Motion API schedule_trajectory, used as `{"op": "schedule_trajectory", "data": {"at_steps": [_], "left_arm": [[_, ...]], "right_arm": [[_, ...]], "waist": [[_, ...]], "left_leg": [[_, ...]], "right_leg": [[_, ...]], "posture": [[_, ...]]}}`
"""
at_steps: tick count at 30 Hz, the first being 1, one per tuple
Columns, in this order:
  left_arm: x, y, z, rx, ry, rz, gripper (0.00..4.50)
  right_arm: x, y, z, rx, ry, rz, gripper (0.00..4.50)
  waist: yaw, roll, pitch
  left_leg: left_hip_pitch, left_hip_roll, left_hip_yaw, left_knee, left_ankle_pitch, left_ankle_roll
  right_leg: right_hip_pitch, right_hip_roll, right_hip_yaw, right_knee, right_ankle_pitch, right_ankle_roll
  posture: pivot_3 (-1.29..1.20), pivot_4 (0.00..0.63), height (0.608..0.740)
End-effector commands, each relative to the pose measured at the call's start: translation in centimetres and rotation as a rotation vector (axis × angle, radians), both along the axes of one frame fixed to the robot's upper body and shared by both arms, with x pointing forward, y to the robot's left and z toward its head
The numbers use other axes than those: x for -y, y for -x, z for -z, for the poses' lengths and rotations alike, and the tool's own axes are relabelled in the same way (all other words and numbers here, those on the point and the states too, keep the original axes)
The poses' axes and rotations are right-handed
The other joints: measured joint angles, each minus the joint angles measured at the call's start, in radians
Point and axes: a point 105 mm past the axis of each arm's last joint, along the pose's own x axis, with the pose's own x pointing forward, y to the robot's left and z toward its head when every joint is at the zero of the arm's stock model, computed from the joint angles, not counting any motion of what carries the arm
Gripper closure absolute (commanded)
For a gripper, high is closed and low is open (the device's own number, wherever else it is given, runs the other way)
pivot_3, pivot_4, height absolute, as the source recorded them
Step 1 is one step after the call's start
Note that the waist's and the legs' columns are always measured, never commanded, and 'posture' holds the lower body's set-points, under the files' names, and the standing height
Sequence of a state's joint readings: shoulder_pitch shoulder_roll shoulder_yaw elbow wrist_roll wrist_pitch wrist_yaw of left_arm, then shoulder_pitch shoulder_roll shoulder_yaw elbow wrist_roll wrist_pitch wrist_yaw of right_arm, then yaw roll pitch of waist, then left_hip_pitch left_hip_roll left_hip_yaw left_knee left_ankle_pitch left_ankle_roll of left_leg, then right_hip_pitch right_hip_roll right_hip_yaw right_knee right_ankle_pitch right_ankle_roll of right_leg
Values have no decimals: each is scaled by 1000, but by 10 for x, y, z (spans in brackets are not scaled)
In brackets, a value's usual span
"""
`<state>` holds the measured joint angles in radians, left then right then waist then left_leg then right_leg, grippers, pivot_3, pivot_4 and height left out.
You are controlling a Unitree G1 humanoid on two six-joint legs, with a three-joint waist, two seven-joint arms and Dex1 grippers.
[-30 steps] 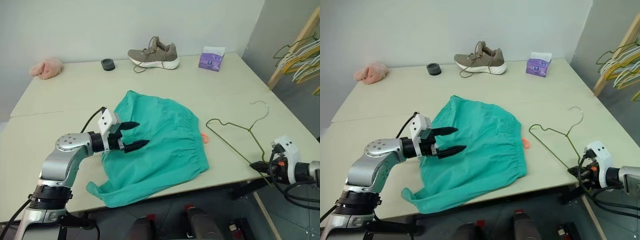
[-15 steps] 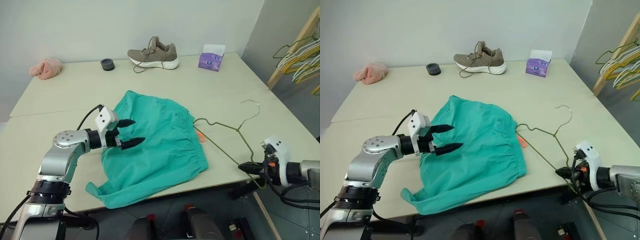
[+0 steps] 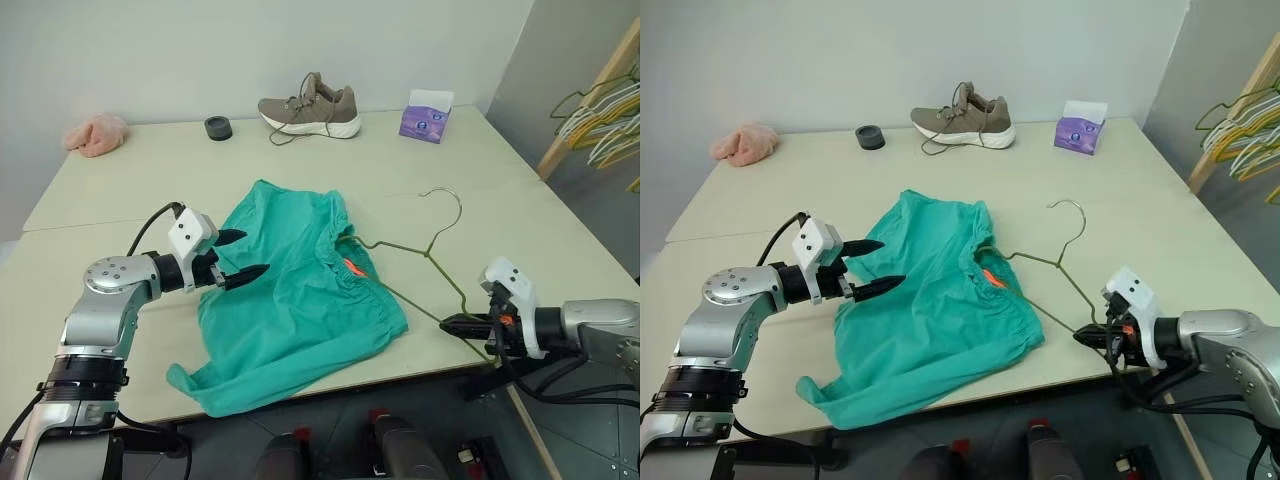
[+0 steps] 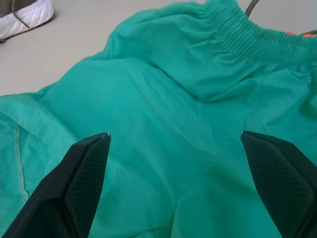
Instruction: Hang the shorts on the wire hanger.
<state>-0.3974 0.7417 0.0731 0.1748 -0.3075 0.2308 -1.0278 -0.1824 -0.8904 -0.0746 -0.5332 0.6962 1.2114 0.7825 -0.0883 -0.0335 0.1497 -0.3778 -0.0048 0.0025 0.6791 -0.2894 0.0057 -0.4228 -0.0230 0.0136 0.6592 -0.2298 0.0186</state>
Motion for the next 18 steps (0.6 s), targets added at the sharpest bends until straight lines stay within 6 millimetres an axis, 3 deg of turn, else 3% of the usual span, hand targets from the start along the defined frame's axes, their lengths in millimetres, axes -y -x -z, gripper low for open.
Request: {"op": "schedule_trajectory", "data": {"at_steps": [1,6,13,18], "left_arm": [[1,-1,-9,50,-2,0,36],[3,-2,-9,52,-5,9,36],[7,-3,-10,60,-7,19,36],[8,-4,-13,74,8,14,36]], "right_arm": [[5,-15,3,7,19,65,4500],[9,-29,11,-91,-27,155,4500],[-16,-46,-2,-276,-200,191,4500],[-37,-75,-6,-319,-328,293,4500]], "waist": [[0,0,0],[0,0,0],[-3,0,0],[-2,0,0]], "left_leg": [[0,0,0,0,0,0],[0,0,0,0,0,0],[0,1,0,0,0,0],[-2,1,-1,0,0,0]], "right_leg": [[0,0,0,0,0,0],[0,0,0,0,3,-4],[-1,0,0,1,3,-5],[-2,0,0,2,4,-6]], "posture": [[-194,127,740],[-187,126,740],[-176,123,740],[-165,120,740]]}}
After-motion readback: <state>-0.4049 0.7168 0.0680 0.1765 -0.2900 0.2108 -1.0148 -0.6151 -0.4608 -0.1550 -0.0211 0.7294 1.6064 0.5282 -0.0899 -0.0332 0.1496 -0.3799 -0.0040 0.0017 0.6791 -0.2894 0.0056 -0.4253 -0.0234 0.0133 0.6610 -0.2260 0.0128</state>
